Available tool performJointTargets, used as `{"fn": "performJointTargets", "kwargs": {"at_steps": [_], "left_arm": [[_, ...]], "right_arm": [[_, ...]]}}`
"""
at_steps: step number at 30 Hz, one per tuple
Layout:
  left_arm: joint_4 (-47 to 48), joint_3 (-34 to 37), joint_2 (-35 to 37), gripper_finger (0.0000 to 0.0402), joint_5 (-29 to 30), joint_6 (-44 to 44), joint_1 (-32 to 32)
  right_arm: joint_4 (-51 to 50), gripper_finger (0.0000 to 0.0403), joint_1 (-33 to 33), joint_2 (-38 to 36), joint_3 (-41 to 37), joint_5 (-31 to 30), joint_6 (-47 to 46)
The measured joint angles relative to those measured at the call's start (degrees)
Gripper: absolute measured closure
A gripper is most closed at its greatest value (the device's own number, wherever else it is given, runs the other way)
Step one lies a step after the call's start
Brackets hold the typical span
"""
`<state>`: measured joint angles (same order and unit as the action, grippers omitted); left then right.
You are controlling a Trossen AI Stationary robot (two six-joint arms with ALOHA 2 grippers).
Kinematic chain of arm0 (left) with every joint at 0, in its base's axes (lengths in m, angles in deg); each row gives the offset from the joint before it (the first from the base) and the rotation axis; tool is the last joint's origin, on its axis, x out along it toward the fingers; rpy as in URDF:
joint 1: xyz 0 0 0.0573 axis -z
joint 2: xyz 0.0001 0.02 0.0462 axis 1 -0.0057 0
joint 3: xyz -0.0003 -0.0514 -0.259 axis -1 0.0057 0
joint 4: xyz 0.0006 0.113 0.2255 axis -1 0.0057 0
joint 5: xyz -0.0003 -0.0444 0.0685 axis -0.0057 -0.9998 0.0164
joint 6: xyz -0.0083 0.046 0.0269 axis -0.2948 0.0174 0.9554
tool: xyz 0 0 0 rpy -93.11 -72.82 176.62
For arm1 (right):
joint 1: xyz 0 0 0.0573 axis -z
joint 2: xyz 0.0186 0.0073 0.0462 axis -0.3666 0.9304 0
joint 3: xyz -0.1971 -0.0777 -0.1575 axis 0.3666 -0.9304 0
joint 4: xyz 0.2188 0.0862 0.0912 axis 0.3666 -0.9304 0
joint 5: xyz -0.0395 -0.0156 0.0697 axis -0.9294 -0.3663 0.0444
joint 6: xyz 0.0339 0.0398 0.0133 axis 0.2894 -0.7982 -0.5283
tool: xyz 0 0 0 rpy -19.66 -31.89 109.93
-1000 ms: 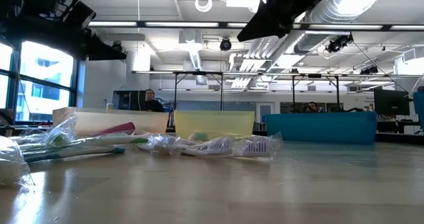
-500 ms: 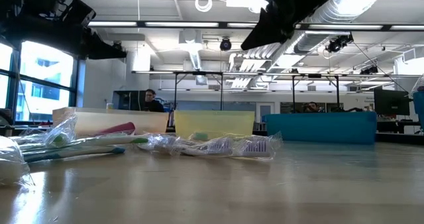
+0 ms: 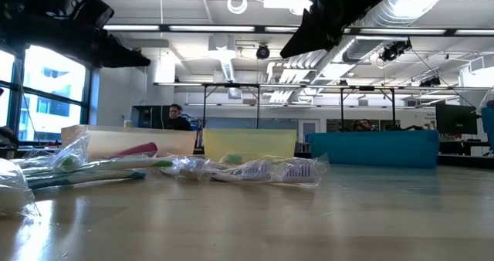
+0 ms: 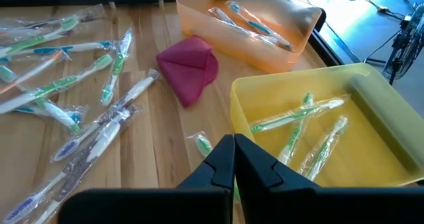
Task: Pick & Place Toothbrushes
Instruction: Put the green toothbrush into the yellow bin
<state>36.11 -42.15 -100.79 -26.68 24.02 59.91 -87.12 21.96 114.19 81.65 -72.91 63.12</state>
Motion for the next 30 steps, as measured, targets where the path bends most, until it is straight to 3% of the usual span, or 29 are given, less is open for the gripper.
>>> {"fn": "performJointTargets", "kwargs": {"at_steps": [8,18,30], "left_arm": [[-0.38,0.0,-2.16,0.0401,13.08,0.0,12.34],[-0.45,0.0,-2.16,0.0401,15.11,-0.02,19.01],[-0.47,0.0,-2.16,0.0401,15.22,-1.73,19.81]], "right_arm": [[-0.07,0.0401,-0.04,0.0,0.0,0.01,0.0],[-0.87,0.0401,-0.04,0.0,0.0,0.03,1.49],[-1.06,0.0401,-0.04,0.0,0.0,0.05,1.49]]}}
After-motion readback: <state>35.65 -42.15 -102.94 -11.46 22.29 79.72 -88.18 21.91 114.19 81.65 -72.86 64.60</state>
